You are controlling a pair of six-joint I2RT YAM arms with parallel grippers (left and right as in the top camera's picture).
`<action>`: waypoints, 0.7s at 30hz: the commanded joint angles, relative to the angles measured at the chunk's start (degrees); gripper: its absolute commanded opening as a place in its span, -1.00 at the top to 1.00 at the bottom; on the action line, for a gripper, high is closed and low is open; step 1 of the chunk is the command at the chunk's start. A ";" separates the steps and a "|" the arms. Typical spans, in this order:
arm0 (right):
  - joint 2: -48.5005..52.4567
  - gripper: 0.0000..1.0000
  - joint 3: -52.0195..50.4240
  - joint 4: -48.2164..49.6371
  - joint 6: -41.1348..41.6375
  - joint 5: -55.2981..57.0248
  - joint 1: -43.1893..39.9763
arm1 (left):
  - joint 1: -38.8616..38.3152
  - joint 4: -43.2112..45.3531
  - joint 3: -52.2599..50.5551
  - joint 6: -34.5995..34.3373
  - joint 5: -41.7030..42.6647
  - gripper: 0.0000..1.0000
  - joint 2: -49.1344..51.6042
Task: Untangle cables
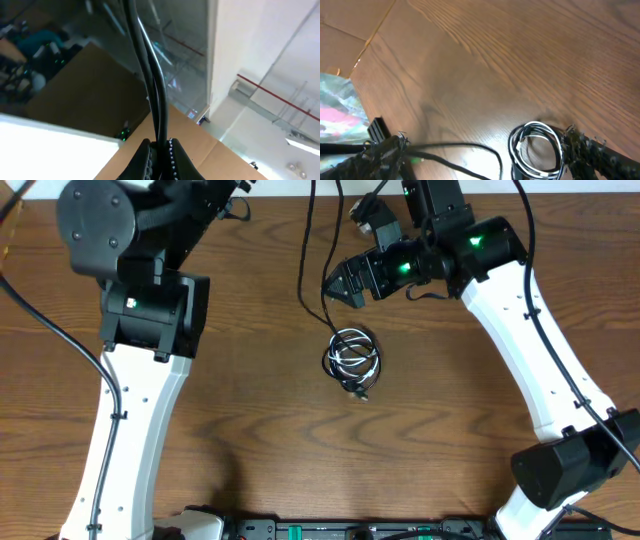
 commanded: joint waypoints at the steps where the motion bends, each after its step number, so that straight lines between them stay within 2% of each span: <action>1: -0.79 -0.98 0.20 -2.54 0.17 -1.16 -2.38 | 0.26 -1.25 1.27 0.00 0.74 0.85 -0.39; 4: -0.79 -0.90 0.20 -6.84 -4.70 -2.86 -3.61 | 0.26 -1.22 1.27 0.17 0.76 0.85 -0.39; 10: -0.79 -0.87 0.04 -16.33 -18.16 -6.47 -2.78 | 0.26 -1.20 1.27 0.11 0.79 0.85 -0.39; 11: -0.76 -0.74 -0.44 -17.35 -19.61 -6.19 -2.01 | 0.26 -1.18 1.27 0.11 0.76 0.85 -0.39; 14: -0.76 -0.59 -2.16 -15.56 -19.56 -5.51 -0.55 | 0.26 -1.20 1.27 0.11 0.79 0.85 -0.39; 16: -0.76 -0.57 -3.98 -13.09 -19.26 -4.04 0.31 | 0.26 -1.20 1.27 0.09 0.79 0.85 -0.39; 19: -0.76 -0.57 -9.99 -5.84 -14.36 -2.12 1.42 | 0.26 -1.20 1.27 -0.31 0.79 0.85 -0.39; 21: -0.76 -0.50 -12.37 -3.48 -13.00 -2.21 1.49 | 0.26 -1.20 1.27 -0.31 0.83 0.85 -0.39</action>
